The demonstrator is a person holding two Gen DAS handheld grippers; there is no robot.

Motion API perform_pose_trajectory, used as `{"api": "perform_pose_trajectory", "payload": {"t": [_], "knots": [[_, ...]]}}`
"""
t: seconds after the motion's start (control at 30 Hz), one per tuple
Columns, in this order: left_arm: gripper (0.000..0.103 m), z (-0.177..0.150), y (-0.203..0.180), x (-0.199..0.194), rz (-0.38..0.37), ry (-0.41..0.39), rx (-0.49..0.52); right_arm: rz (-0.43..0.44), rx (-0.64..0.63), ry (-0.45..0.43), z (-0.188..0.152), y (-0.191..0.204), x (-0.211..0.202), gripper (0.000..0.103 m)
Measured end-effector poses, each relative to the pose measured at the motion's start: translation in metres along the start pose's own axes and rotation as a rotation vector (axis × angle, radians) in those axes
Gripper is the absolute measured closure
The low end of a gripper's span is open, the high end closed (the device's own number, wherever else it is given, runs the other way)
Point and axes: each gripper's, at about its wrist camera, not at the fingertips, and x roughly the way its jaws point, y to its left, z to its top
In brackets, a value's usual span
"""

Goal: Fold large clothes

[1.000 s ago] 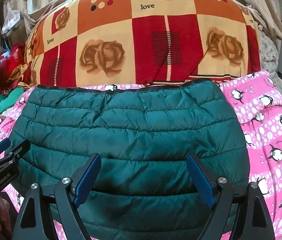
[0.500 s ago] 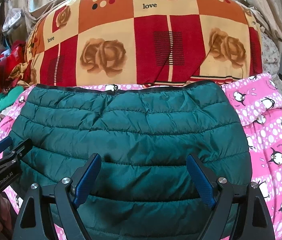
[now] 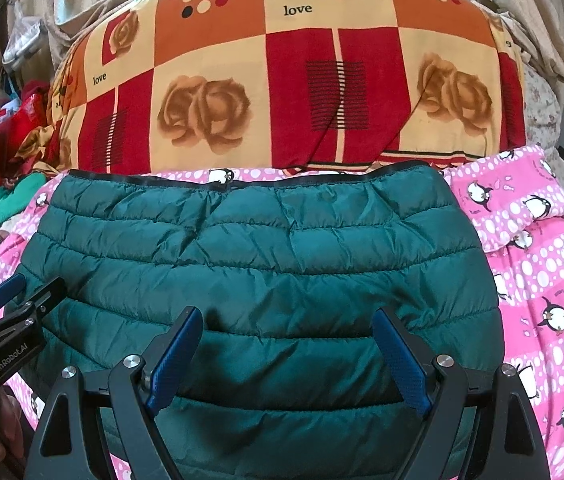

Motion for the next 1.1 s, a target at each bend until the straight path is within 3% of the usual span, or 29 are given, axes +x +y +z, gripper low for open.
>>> {"api": "perform_pose_trajectory", "payload": {"t": [0.77,1.1], "knots": [[0.025,0.0042,-0.0032,0.0005,-0.013,-0.007,0.015,0.005,0.0,0.003,0.0026,-0.0012,0.0004,0.018],[0.025,0.0063,-0.0009,-0.0017,-0.042,-0.05,0.03,0.006,0.004,0.003,0.0038,-0.0031,0.0029,0.018]]}}
